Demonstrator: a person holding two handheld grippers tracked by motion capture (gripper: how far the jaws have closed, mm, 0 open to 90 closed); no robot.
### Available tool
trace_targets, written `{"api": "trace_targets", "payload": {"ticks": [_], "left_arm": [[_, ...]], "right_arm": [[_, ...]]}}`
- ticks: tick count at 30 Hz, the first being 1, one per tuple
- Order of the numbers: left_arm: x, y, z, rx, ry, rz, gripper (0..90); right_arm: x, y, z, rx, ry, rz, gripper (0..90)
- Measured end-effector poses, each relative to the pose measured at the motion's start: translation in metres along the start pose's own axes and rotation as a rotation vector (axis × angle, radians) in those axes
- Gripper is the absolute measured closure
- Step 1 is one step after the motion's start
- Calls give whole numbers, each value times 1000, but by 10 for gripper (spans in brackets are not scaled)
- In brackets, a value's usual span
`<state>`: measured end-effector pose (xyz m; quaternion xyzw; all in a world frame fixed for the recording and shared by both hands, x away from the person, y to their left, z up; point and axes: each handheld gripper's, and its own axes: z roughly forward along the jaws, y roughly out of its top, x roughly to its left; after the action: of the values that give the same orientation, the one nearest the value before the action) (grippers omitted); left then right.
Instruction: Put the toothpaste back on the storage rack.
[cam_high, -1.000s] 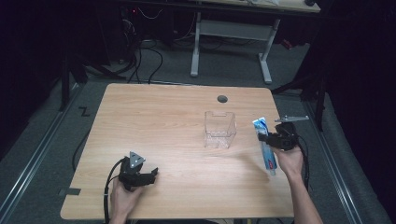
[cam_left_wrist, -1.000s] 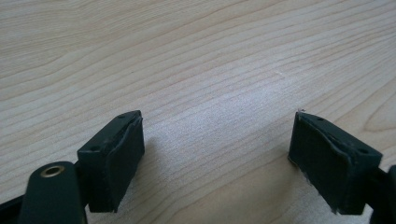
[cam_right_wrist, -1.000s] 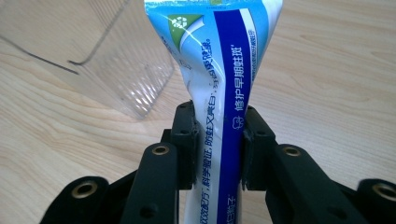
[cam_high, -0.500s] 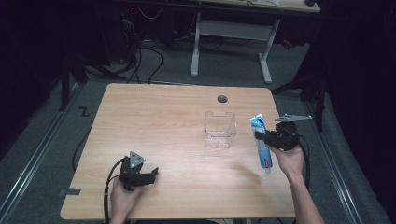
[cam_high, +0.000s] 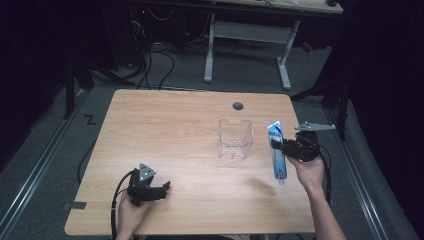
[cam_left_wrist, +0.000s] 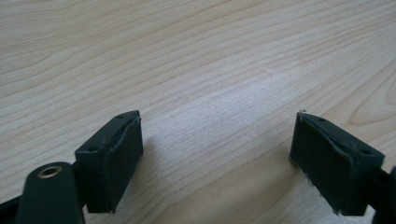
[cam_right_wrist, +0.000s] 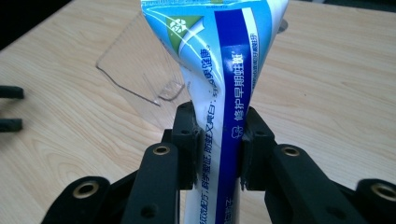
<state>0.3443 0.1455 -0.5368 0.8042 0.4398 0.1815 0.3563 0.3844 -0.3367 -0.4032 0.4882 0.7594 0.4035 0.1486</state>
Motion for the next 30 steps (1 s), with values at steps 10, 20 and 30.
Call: {"api": "trace_targets", "payload": {"ticks": [10, 20, 30], "left_arm": [[-2, -1, 0, 5, 1, 6, 151], [-5, -2, -1, 5, -5, 12, 149], [-6, -2, -1, 3, -6, 11, 149]], "right_arm": [[15, 16, -1, -36, 10, -43, 720], [22, 24, -4, -71, 37, -64, 720], [30, 35, -8, -99, 47, -83, 720]]}}
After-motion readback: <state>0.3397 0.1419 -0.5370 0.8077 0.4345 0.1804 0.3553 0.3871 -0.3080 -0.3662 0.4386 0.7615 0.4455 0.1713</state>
